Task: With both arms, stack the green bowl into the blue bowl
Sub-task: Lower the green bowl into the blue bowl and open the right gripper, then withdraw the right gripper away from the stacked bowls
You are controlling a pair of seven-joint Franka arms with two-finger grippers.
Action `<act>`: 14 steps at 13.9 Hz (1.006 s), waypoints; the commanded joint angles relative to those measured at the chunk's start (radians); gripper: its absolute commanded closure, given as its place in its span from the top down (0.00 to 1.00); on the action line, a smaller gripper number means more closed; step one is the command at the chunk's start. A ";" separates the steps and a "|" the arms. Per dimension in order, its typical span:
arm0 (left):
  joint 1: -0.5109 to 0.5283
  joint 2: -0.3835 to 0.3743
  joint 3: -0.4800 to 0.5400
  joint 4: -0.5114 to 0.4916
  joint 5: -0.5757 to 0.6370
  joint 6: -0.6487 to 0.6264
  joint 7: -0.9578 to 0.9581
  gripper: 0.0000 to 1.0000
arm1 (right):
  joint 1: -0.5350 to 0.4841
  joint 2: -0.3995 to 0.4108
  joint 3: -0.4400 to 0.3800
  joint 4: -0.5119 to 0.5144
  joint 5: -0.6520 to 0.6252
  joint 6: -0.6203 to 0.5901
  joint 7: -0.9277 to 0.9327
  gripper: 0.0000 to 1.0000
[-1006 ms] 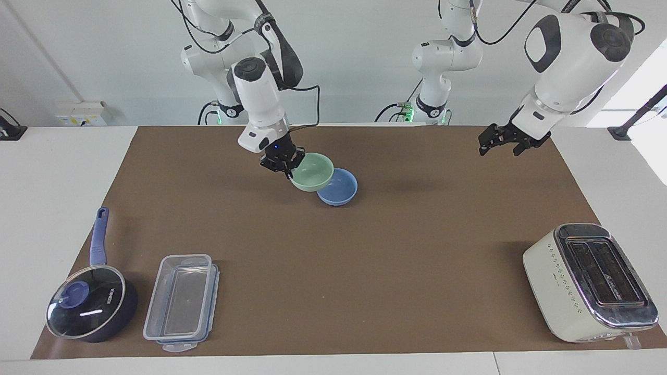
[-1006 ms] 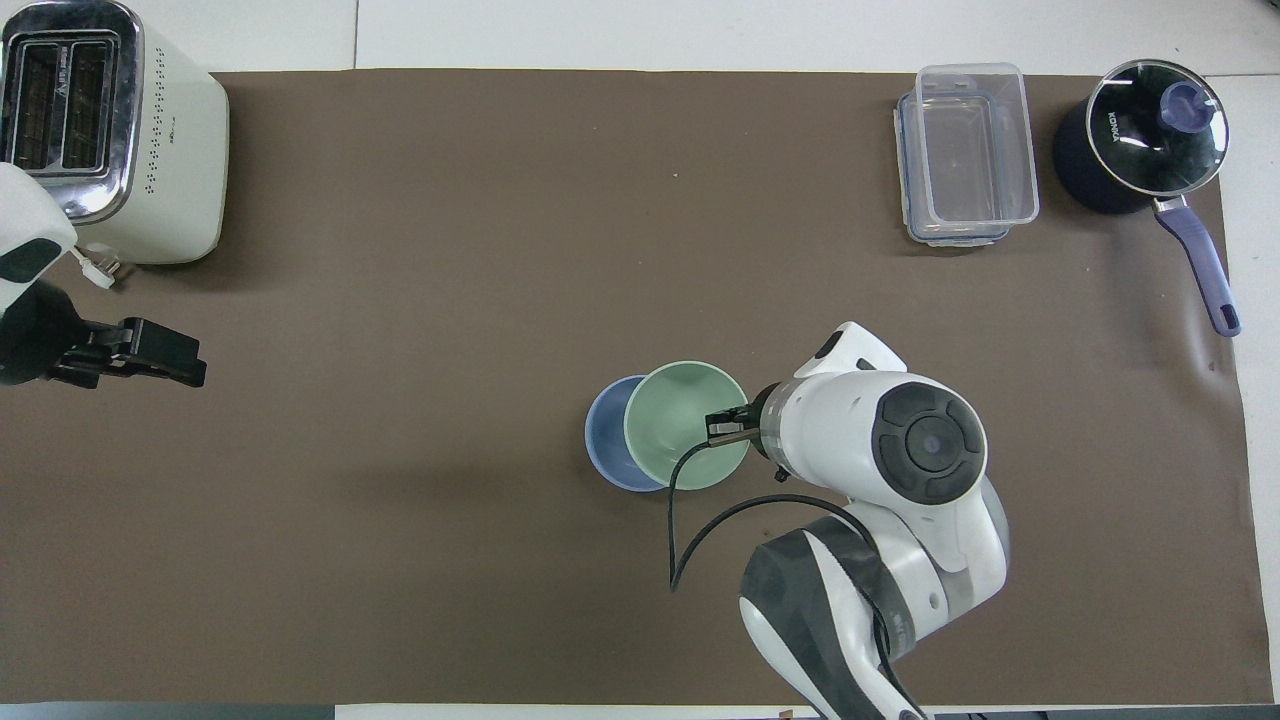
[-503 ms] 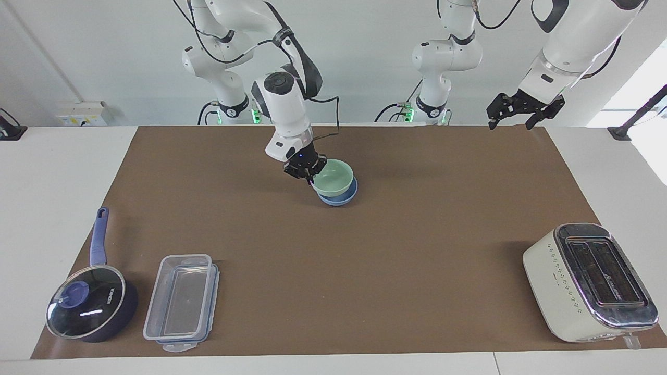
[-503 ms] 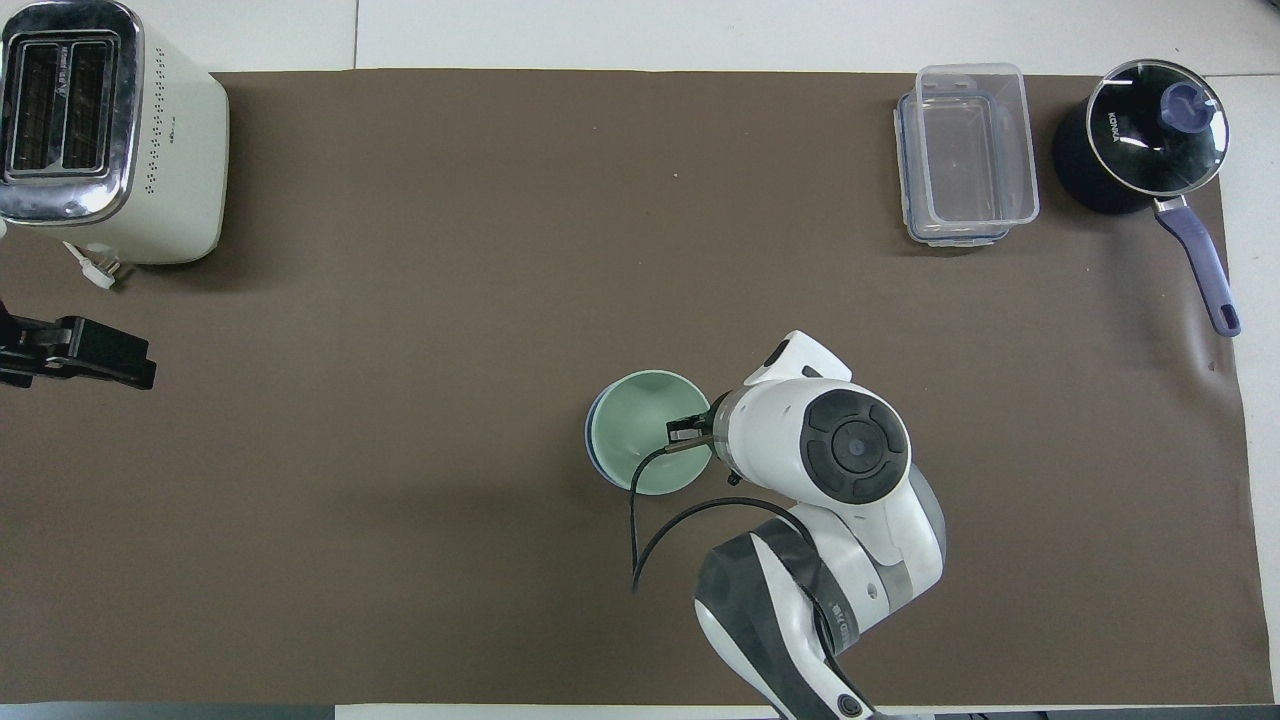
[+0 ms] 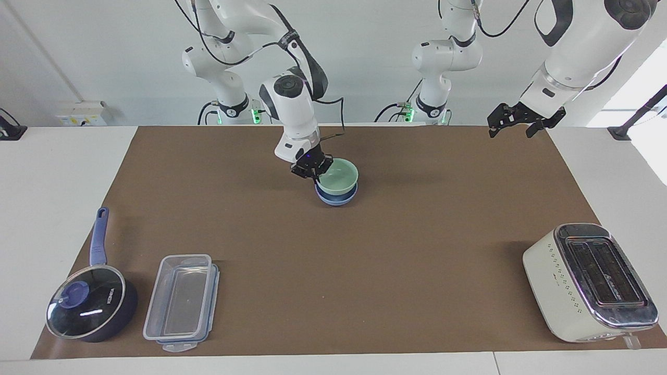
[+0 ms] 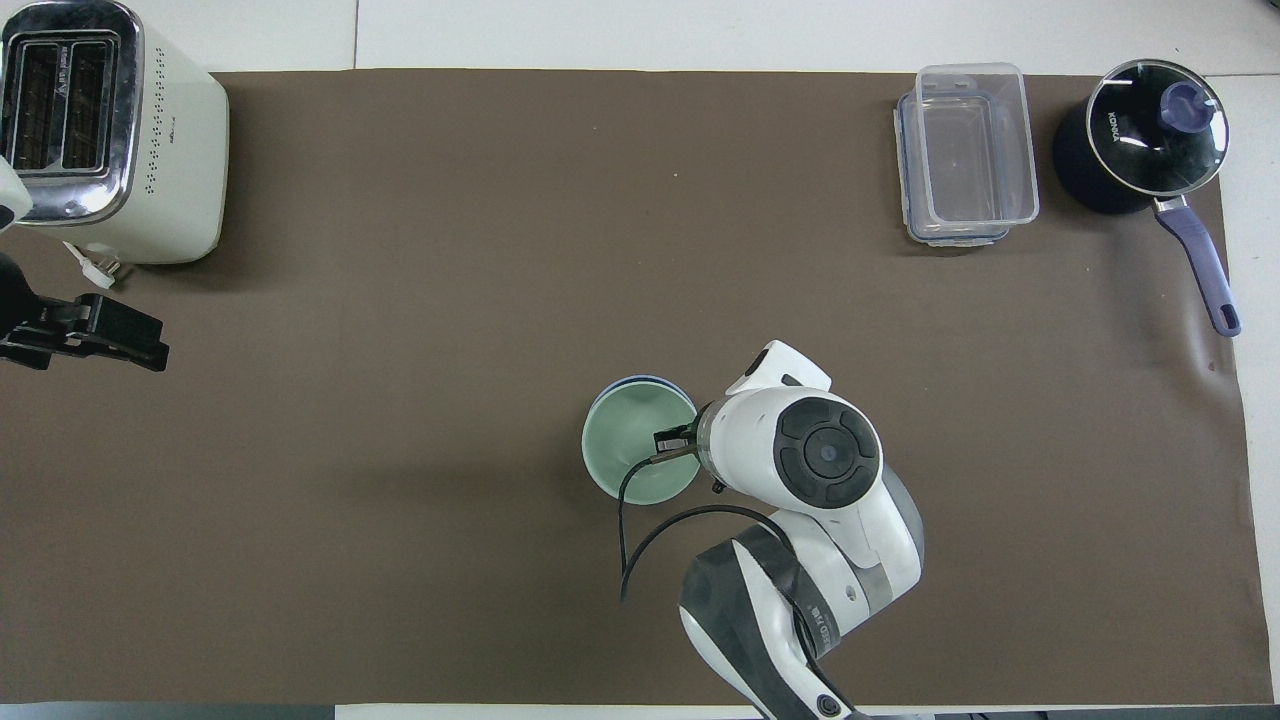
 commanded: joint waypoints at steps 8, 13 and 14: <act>-0.009 -0.018 0.006 0.003 -0.008 0.012 0.003 1.00 | -0.146 -0.141 -0.016 0.051 0.010 -0.142 -0.010 1.00; -0.006 -0.019 0.007 0.003 -0.008 0.007 0.003 1.00 | -0.352 -0.210 -0.017 0.050 -0.022 -0.253 -0.065 1.00; -0.013 -0.019 0.006 0.003 -0.008 0.007 0.003 1.00 | -0.407 -0.212 -0.017 0.048 -0.042 -0.279 -0.108 1.00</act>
